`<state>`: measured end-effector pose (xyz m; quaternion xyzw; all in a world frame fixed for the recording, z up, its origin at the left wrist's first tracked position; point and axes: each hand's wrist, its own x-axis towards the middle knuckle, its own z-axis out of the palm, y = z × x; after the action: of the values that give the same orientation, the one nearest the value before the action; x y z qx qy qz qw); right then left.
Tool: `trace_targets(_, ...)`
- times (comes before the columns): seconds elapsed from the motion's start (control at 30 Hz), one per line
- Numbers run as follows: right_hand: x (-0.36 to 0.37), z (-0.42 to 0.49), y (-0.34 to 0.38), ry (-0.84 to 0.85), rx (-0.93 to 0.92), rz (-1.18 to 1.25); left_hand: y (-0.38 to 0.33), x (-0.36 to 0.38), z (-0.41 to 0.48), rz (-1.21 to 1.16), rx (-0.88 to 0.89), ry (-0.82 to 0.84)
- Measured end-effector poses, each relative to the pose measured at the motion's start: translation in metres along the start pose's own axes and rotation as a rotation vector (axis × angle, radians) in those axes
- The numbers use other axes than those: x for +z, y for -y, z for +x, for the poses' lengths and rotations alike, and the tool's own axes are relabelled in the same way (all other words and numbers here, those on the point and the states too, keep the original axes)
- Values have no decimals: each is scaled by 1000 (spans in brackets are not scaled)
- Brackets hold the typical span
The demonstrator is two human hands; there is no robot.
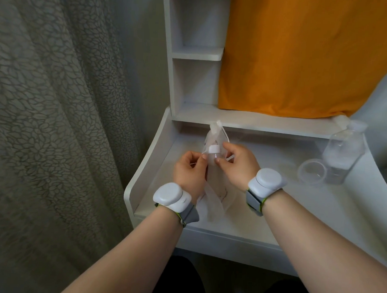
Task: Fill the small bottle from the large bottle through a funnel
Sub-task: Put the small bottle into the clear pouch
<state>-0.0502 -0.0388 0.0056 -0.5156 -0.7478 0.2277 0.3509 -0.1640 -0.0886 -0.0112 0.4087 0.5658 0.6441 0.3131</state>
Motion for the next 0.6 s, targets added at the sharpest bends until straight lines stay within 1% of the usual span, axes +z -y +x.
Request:
trace_targets(0.13, -4, -1, 4, 28, -33, 10, -4, -4, 2, 9, 21, 10)
trace_targets(0.23, -4, -1, 14, 42, -41, 124, -7, -4, -3, -45, 24, 52)
trace_targets(0.3, -4, -1, 22, 41, -43, 236, -11, -2, -8, -56, 34, 125)
trace_targets(0.37, -5, 0, 27, 14, -67, 224, -11, 0, -11, -46, 30, 217)
trace_targets(0.43, -8, 3, 27, 3, -70, 189, -10, -2, -11, -73, -26, 256)
trace_targets(0.5, -12, 5, 26, 23, -85, 156, -7, -11, -6, -46, -17, 219)
trace_targets(0.6, -21, 9, 28, 70, -140, 115, -11, -27, 15, 126, 160, 97)
